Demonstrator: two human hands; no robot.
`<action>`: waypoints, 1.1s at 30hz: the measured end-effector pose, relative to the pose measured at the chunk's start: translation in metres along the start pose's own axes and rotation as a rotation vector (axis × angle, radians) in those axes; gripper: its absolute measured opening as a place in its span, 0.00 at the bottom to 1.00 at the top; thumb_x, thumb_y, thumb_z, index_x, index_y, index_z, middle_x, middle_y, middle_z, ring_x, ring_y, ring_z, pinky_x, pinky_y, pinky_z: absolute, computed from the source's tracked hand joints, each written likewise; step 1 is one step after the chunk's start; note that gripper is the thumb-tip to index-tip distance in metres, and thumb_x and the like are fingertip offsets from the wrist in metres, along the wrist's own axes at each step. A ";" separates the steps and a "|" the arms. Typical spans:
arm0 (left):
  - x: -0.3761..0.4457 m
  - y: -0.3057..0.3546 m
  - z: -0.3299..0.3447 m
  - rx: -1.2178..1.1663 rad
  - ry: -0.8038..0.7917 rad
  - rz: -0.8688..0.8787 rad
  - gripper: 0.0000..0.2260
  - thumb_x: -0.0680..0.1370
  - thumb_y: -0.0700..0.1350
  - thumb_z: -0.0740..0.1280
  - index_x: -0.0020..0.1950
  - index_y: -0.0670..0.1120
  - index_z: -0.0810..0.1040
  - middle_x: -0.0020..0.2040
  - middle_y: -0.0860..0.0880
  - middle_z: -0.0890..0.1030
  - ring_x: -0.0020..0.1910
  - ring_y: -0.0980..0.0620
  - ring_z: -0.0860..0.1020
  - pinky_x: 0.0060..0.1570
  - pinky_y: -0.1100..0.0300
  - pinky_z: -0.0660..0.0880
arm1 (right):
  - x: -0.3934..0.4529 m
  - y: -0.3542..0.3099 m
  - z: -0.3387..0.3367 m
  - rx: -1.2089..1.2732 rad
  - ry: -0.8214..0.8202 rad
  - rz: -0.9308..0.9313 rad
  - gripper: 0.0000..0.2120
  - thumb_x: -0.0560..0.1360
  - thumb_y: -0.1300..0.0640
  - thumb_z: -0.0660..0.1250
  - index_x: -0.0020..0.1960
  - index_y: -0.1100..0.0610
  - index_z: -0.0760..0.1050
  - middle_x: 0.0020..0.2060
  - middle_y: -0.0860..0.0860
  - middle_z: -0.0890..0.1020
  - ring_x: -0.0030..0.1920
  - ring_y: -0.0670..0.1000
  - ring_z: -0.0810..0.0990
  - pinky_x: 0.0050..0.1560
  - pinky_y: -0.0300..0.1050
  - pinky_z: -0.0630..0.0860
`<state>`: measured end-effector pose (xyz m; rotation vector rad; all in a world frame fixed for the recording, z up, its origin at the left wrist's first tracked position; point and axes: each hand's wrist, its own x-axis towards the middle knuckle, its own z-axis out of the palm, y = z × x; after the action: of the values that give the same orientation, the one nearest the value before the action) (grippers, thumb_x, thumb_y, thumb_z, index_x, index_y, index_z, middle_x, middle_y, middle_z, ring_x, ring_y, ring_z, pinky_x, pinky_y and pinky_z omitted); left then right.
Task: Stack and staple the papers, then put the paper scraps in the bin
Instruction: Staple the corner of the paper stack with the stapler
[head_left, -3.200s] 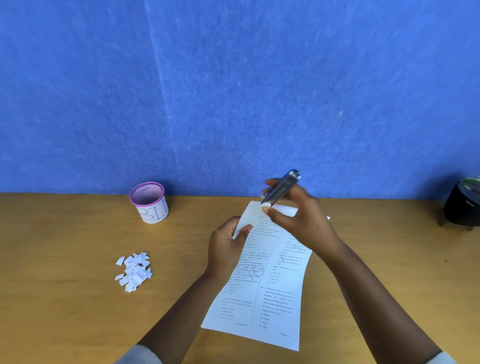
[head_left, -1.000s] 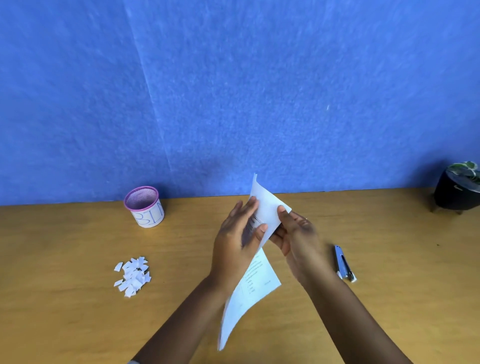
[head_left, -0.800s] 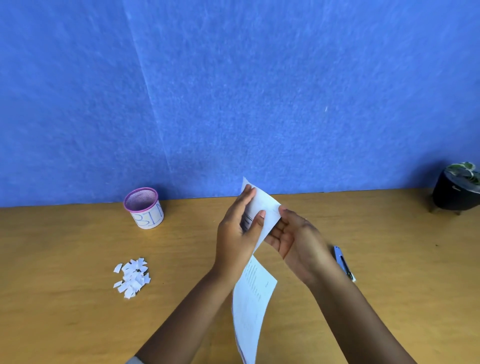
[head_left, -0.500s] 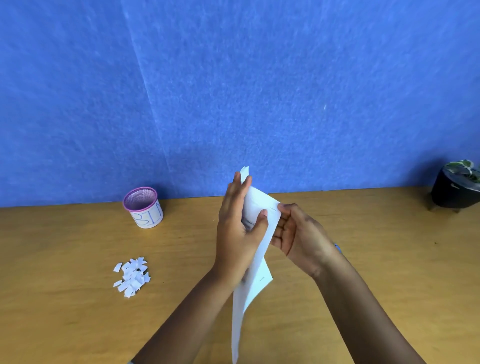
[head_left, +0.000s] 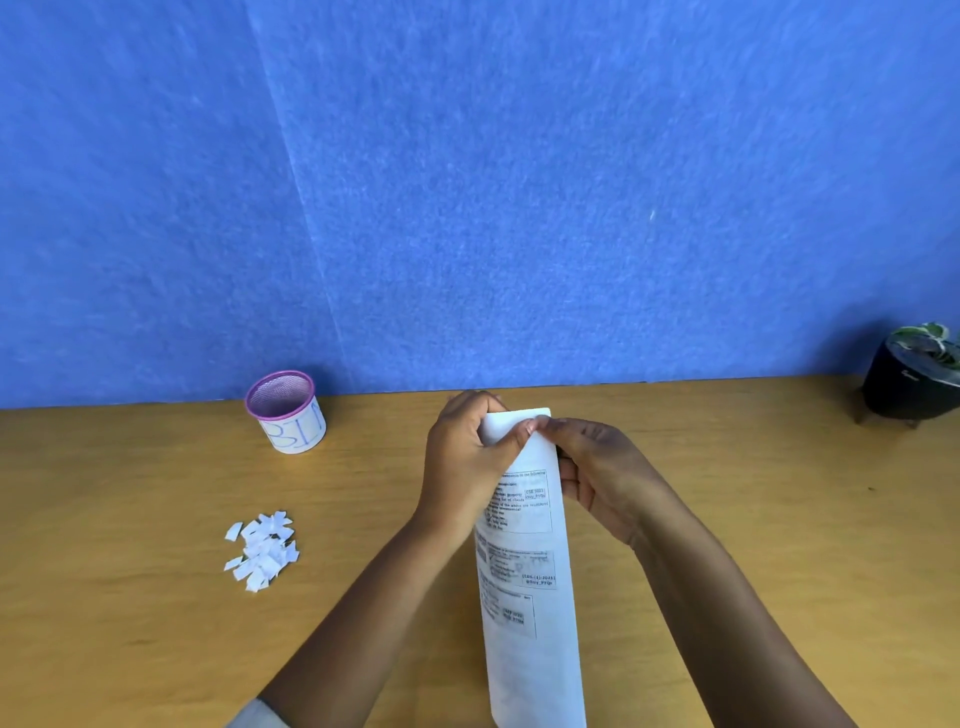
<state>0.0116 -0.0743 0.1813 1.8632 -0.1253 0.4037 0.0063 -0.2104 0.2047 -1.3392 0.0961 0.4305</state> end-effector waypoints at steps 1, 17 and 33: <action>0.000 -0.001 0.001 -0.010 0.008 -0.014 0.10 0.70 0.44 0.73 0.35 0.45 0.73 0.38 0.48 0.78 0.39 0.51 0.75 0.40 0.56 0.72 | 0.001 0.001 0.000 0.021 0.010 -0.003 0.15 0.78 0.57 0.62 0.55 0.69 0.77 0.48 0.63 0.83 0.41 0.53 0.84 0.44 0.42 0.81; 0.023 0.008 -0.011 -0.002 0.116 0.030 0.05 0.71 0.44 0.72 0.40 0.49 0.77 0.42 0.52 0.78 0.44 0.56 0.76 0.43 0.69 0.71 | 0.016 -0.012 0.016 -0.003 0.088 -0.187 0.05 0.74 0.56 0.68 0.42 0.55 0.81 0.39 0.54 0.85 0.39 0.52 0.83 0.43 0.45 0.80; 0.029 0.004 -0.016 0.028 0.012 -0.082 0.04 0.72 0.43 0.71 0.41 0.45 0.77 0.46 0.49 0.78 0.42 0.58 0.74 0.41 0.69 0.70 | 0.025 -0.003 0.019 0.175 0.027 -0.106 0.15 0.78 0.56 0.62 0.57 0.68 0.76 0.40 0.58 0.83 0.38 0.53 0.83 0.37 0.43 0.80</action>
<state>0.0336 -0.0569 0.1991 1.8859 -0.0350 0.3611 0.0275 -0.1866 0.2045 -1.1719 0.0826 0.3075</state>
